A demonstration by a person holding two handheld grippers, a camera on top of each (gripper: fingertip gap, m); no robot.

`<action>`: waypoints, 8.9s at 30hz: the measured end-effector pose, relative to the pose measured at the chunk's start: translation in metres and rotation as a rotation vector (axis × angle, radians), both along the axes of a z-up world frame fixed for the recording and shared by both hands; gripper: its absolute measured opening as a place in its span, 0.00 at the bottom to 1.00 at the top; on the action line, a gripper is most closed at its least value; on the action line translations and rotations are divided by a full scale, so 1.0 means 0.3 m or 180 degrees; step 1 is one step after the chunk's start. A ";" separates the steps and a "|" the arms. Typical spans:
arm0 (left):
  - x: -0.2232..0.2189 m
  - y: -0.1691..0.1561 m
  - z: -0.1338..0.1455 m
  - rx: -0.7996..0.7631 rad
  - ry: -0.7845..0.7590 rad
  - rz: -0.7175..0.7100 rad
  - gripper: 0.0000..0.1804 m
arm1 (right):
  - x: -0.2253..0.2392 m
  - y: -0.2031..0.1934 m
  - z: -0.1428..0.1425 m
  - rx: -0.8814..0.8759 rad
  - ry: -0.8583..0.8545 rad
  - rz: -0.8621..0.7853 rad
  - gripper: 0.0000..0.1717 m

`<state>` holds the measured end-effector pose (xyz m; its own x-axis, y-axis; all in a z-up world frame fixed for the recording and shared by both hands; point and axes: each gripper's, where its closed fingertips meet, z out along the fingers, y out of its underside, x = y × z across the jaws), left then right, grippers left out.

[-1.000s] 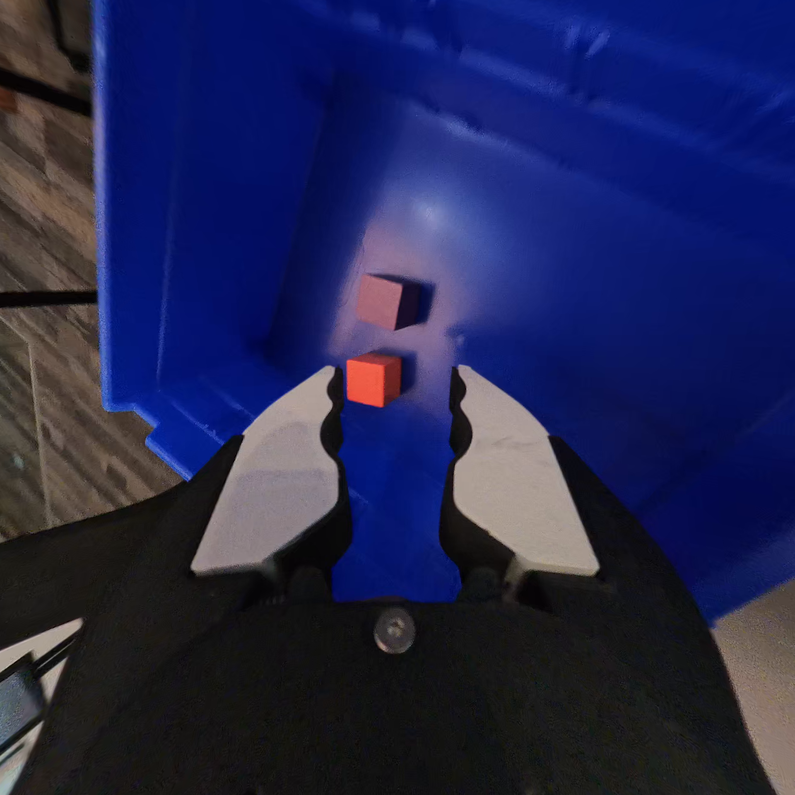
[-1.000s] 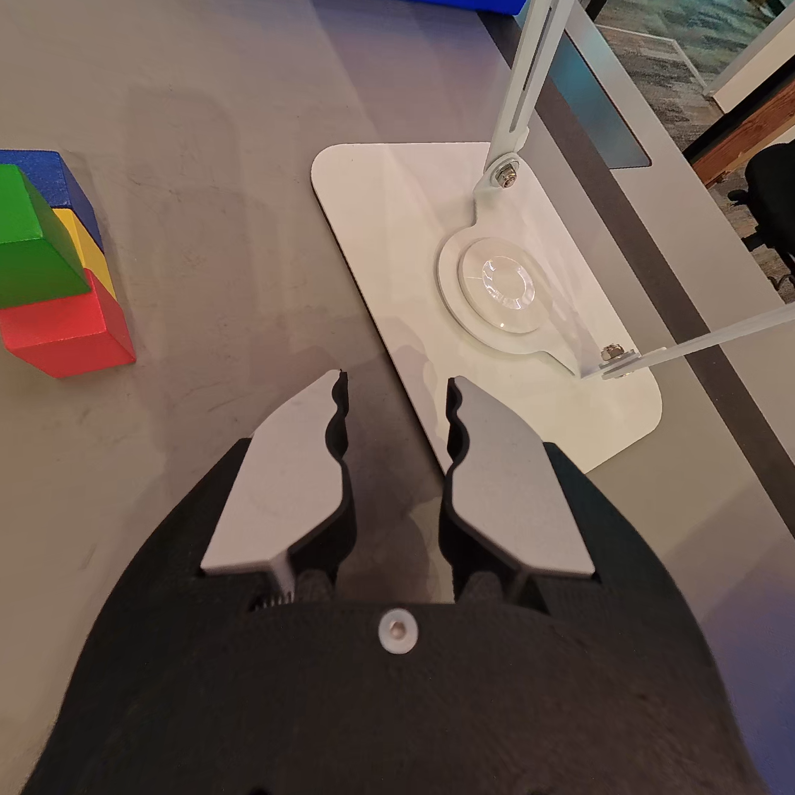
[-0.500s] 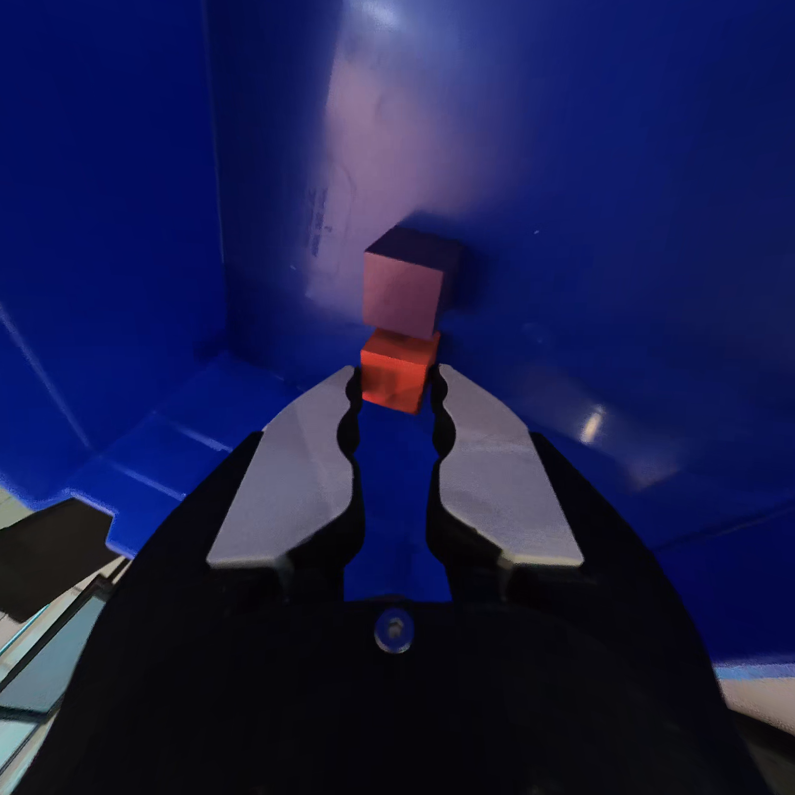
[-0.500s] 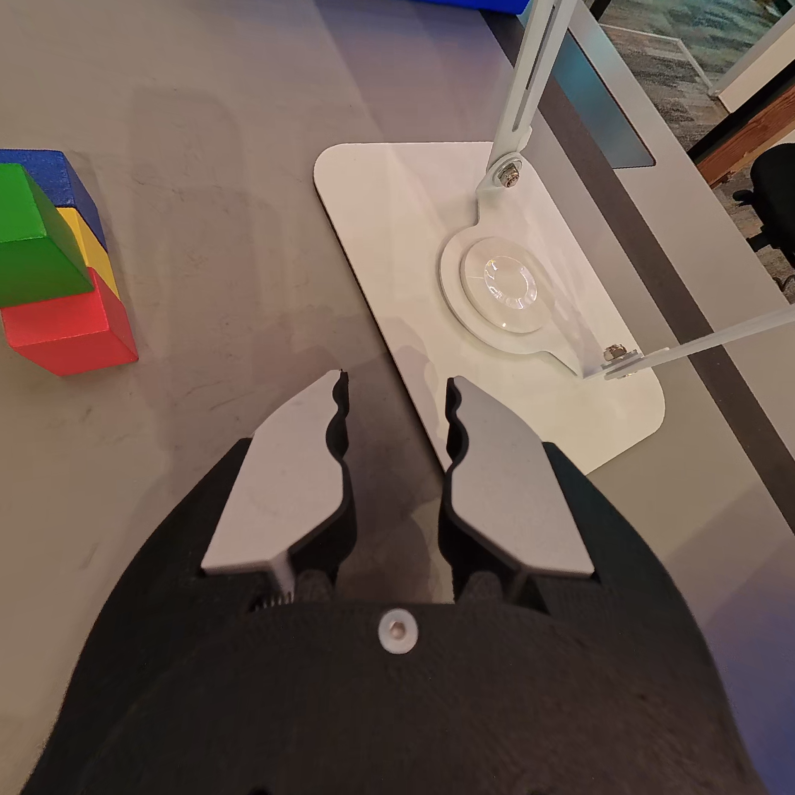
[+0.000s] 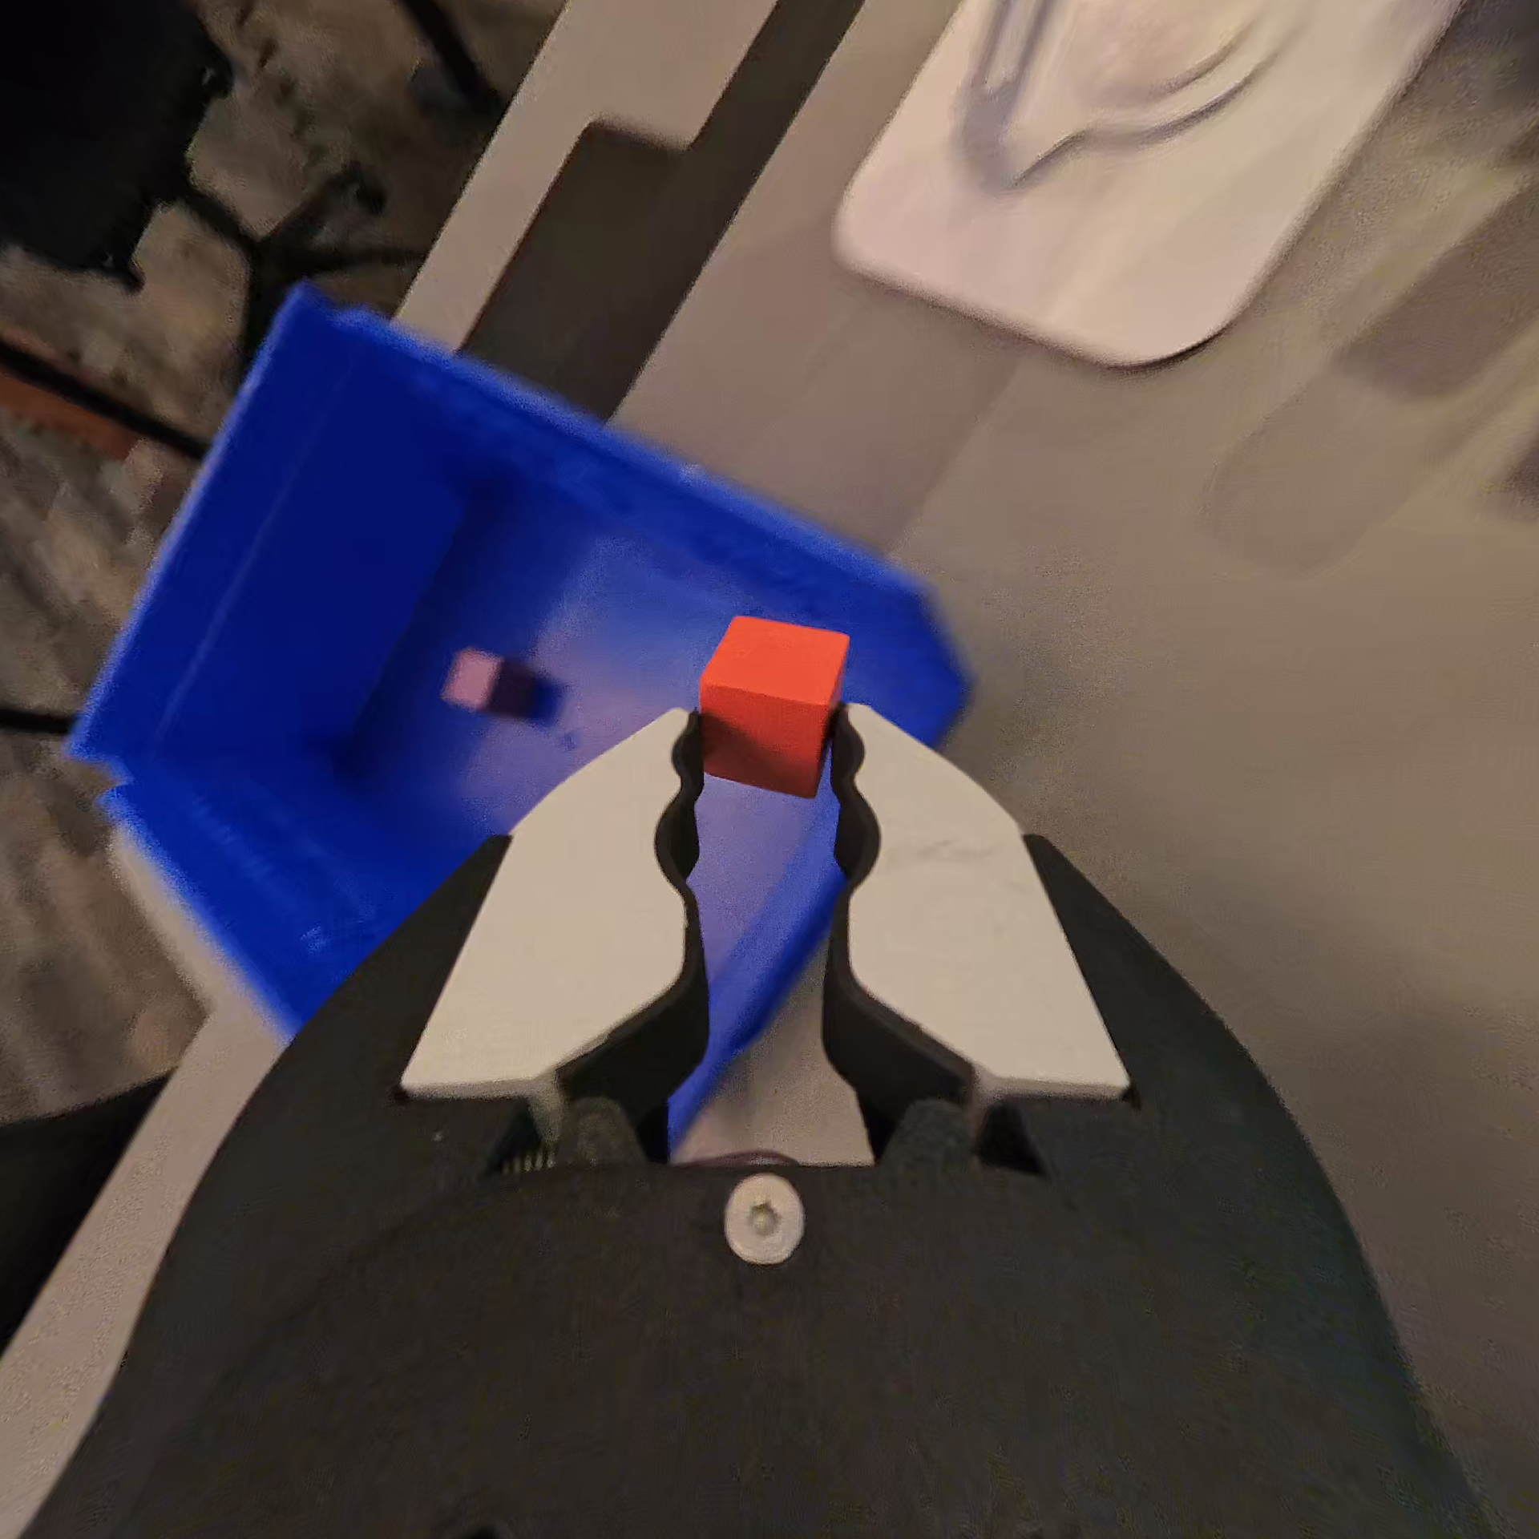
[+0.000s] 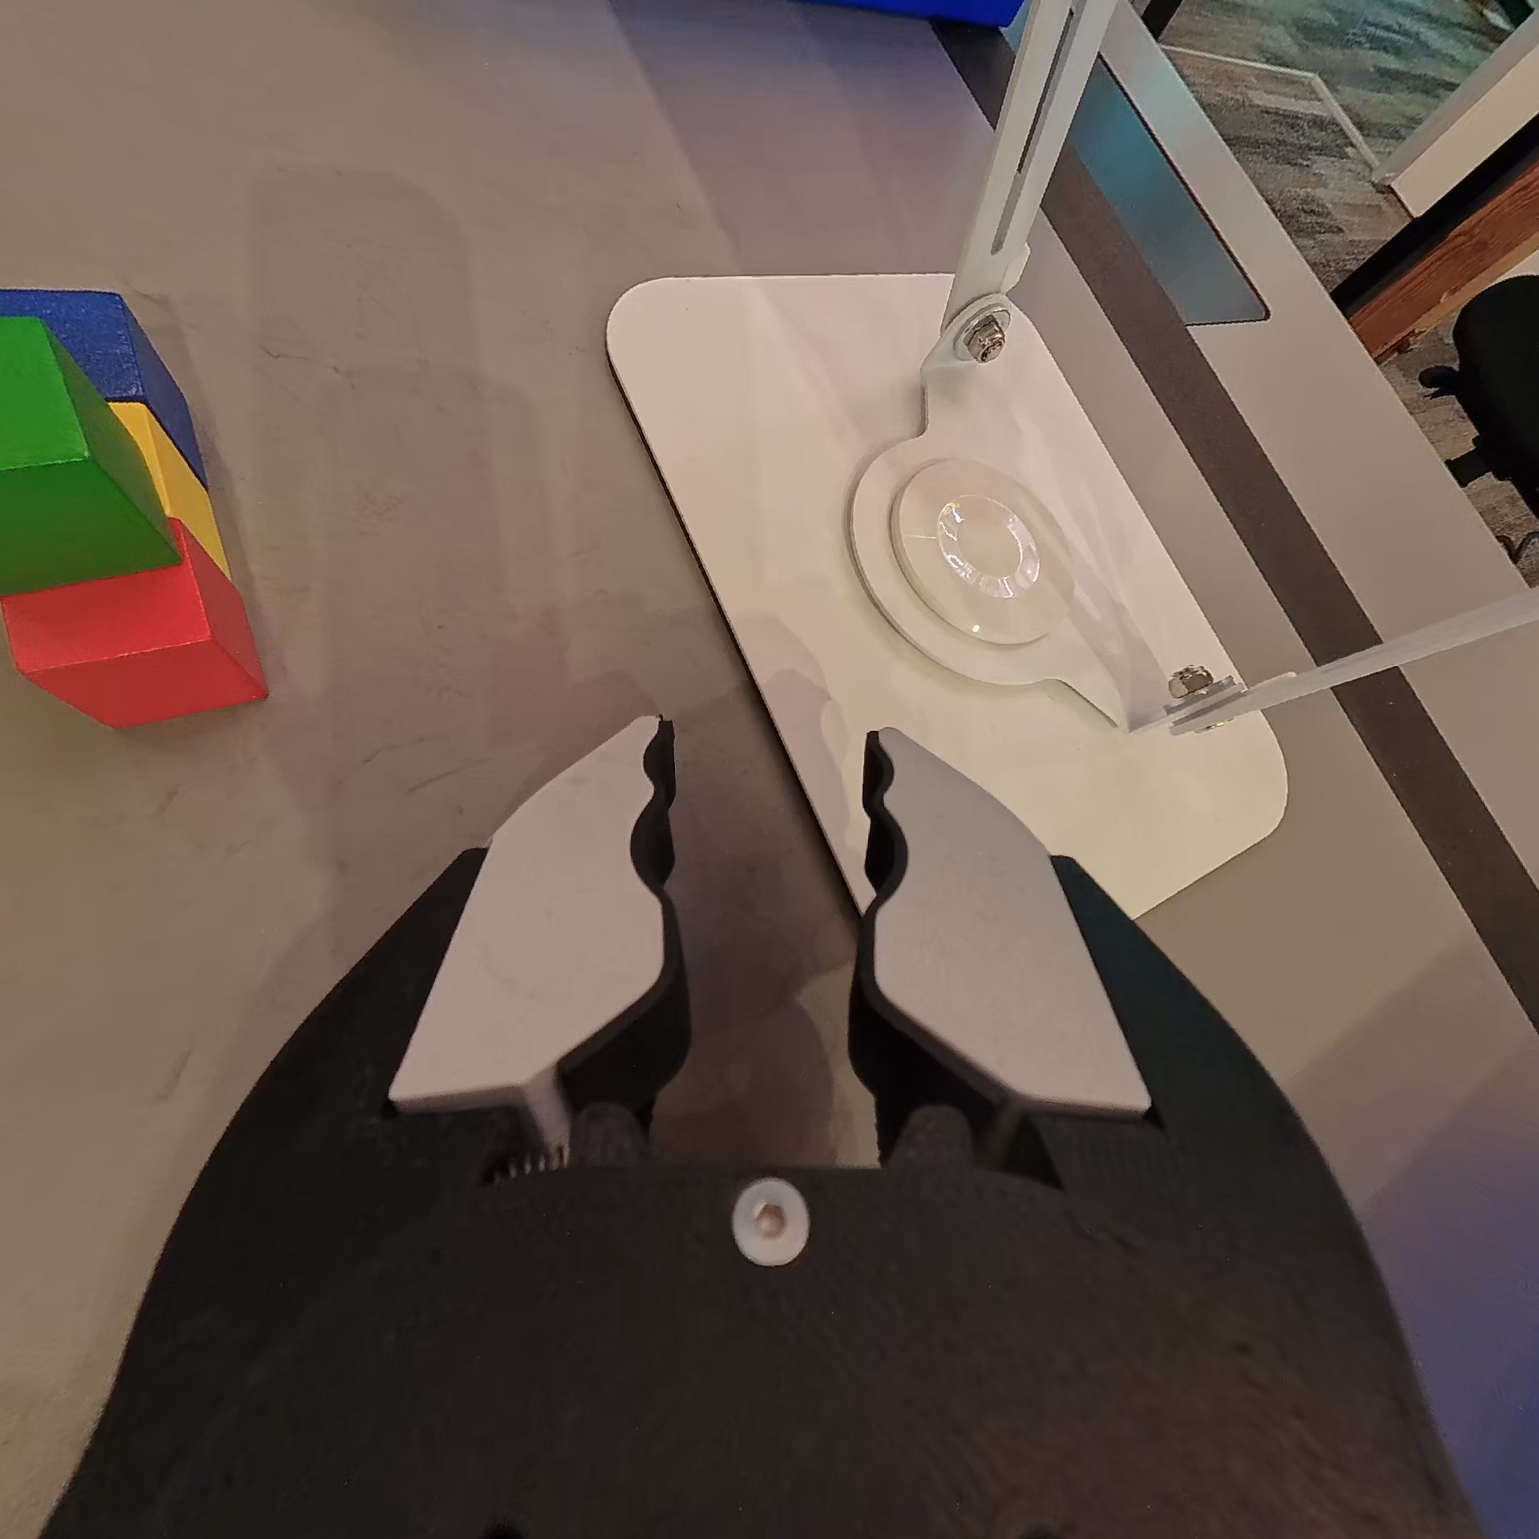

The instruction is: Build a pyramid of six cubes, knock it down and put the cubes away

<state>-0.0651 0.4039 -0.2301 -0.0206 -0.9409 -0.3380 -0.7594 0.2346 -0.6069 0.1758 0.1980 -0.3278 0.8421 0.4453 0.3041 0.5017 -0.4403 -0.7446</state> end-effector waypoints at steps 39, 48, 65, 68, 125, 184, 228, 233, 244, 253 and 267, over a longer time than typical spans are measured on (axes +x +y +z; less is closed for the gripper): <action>0.326 -0.764 -0.285 -0.1239 -0.0564 -0.1401 0.18 | -0.002 -0.001 0.000 0.0004 -0.0006 0.0010 0.25; 0.338 -0.761 -0.270 -0.1219 -0.0568 -0.1526 0.24 | -0.003 -0.001 0.000 -0.0002 0.0000 0.0012 0.25; 0.362 -0.804 -0.271 -0.1231 -0.0542 -0.1818 0.16 | -0.004 -0.001 -0.001 -0.0003 0.0001 0.0016 0.25; 0.364 -0.806 -0.275 -0.1255 -0.0544 -0.1824 0.16 | -0.004 -0.002 -0.001 -0.0003 0.0000 0.0017 0.25; 0.092 0.098 0.160 0.0320 -0.0749 0.0156 0.25 | -0.004 -0.004 0.002 0.0017 -0.0021 0.0033 0.25; 0.376 -0.796 -0.082 -0.1251 -0.1071 -0.1275 0.15 | -0.008 -0.005 -0.004 -0.0046 0.0036 0.0066 0.25; 0.404 -0.841 -0.220 -0.1431 -0.0708 -0.1742 0.15 | -0.009 -0.005 -0.007 -0.0084 0.0071 0.0080 0.24; 0.401 -0.845 -0.221 -0.1461 -0.0640 -0.1832 0.16 | -0.010 -0.005 -0.007 -0.0088 0.0075 0.0088 0.24; 0.387 -0.842 -0.232 -0.1498 -0.0603 -0.1776 0.33 | -0.012 -0.004 -0.005 -0.0078 0.0068 0.0094 0.25; 0.344 -0.806 -0.274 -0.1324 -0.0564 -0.1532 0.33 | -0.041 -0.023 0.003 -0.0008 0.0035 0.0256 0.30; 0.351 -0.764 -0.290 -0.1180 -0.0533 -0.1381 0.31 | -0.148 -0.087 0.042 -0.0052 0.0532 0.0630 0.34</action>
